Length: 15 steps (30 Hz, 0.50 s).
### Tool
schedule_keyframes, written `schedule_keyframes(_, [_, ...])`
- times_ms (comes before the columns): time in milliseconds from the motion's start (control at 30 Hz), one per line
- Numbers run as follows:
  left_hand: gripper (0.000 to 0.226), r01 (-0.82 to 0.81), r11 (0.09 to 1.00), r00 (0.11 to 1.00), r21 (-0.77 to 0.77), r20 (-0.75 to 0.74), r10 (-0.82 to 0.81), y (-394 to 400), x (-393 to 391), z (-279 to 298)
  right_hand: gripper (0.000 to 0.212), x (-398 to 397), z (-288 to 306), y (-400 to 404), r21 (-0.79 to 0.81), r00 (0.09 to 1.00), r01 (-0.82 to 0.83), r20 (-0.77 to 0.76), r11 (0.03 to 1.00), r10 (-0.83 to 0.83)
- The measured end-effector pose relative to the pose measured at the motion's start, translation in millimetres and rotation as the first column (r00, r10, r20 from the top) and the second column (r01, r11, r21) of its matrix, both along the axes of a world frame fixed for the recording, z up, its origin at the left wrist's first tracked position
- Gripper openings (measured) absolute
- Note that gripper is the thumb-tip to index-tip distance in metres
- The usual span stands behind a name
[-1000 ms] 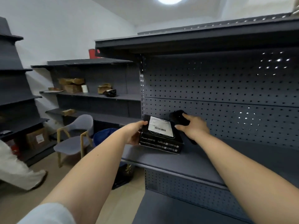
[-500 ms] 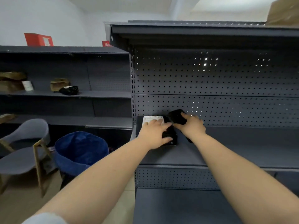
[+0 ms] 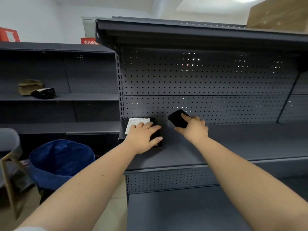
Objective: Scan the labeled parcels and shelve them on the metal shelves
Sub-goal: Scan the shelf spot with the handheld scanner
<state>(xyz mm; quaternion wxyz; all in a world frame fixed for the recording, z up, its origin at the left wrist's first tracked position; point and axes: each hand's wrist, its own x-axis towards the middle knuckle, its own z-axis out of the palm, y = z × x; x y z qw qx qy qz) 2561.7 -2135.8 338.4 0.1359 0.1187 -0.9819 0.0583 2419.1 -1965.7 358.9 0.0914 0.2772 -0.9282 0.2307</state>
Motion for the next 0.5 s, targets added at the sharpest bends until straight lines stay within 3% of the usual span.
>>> schedule_keyframes(267, [0.06,0.106,0.993,0.994,-0.058,0.017,-0.105,92,-102,25,0.074,-39,17,116,0.027,0.976,0.198,-0.094,0.98,-0.195])
schedule_keyframes(500, [0.062,0.308,0.947,0.951,-0.093,-0.006,-0.31,265,-209,26,0.074,-89,23,305,0.012,0.888,0.454,-0.093,0.891,-0.451])
